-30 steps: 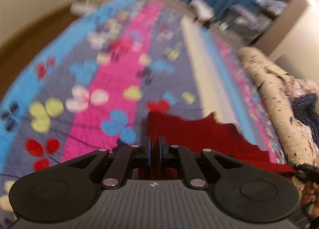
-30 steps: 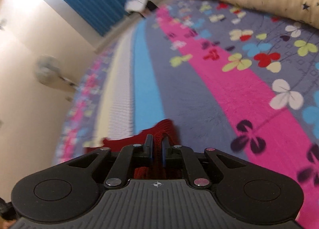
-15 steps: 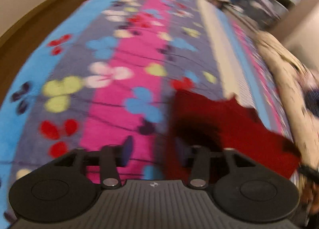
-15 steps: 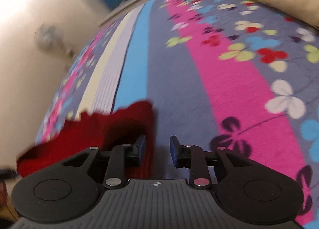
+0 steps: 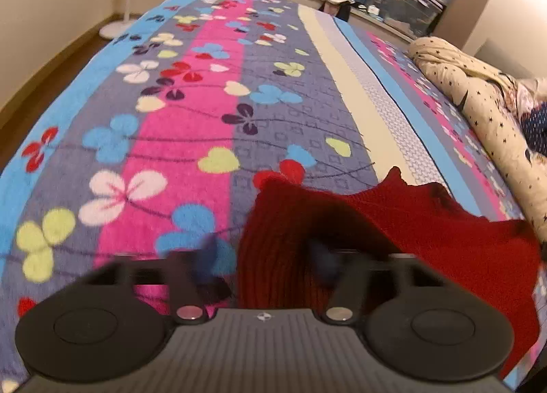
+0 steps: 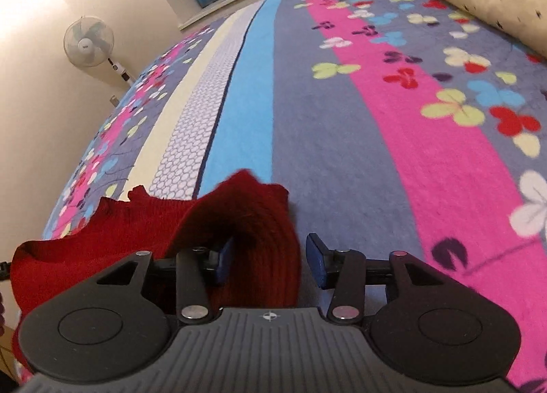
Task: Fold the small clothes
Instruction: 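Lift the hem with both grippers and fold it toward the collar, then lower the folded hem onto the sweater and open both grippers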
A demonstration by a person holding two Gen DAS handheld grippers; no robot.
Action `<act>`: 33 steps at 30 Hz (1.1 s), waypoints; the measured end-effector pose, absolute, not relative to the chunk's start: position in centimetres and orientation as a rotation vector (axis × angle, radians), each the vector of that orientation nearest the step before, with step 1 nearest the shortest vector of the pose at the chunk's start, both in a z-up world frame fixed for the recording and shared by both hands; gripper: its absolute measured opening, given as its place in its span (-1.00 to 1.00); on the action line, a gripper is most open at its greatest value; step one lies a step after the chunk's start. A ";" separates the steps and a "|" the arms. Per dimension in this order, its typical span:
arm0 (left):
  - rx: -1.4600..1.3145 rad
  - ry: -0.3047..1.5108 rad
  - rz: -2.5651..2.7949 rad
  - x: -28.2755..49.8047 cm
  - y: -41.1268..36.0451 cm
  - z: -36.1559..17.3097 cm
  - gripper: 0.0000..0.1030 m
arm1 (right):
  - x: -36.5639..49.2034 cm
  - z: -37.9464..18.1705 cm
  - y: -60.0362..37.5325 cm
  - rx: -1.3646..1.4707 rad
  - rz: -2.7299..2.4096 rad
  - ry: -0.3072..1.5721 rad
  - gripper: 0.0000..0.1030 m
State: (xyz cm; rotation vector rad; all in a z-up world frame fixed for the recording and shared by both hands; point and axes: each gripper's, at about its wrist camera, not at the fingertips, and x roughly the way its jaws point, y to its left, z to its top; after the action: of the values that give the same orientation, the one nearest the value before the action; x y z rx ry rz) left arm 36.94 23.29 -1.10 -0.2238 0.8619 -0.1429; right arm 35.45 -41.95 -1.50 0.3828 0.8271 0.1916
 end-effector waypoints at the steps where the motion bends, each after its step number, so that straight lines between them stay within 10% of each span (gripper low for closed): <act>1: -0.220 0.861 -0.148 37.1 23.3 -1.1 -0.74 | 35.6 -1.4 -41.7 0.375 0.197 0.816 -0.69; 9: -0.225 0.610 -0.060 36.9 23.6 1.7 -0.79 | 36.2 2.0 -41.5 0.423 0.137 0.555 -0.80; 16: -0.102 0.764 -0.014 40.3 21.8 -2.9 -0.75 | 40.2 -3.2 -41.1 0.381 -0.012 0.800 -0.78; 21: -0.206 0.745 -0.010 38.7 23.2 -0.9 -0.60 | 38.2 -1.6 -42.2 0.449 -0.045 0.766 -0.44; 25: -0.265 0.774 -0.031 35.6 23.6 2.4 -0.12 | 34.0 1.8 -43.0 0.498 -0.003 0.703 -0.39; 33: -0.322 0.916 -0.112 26.0 22.3 1.8 0.19 | 25.4 1.1 -41.8 0.478 0.092 0.889 -0.06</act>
State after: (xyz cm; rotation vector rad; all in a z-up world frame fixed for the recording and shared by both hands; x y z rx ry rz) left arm 25.97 22.29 1.84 -0.3224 0.9159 -0.1117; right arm 25.35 -41.82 1.05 0.4783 0.8890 0.0917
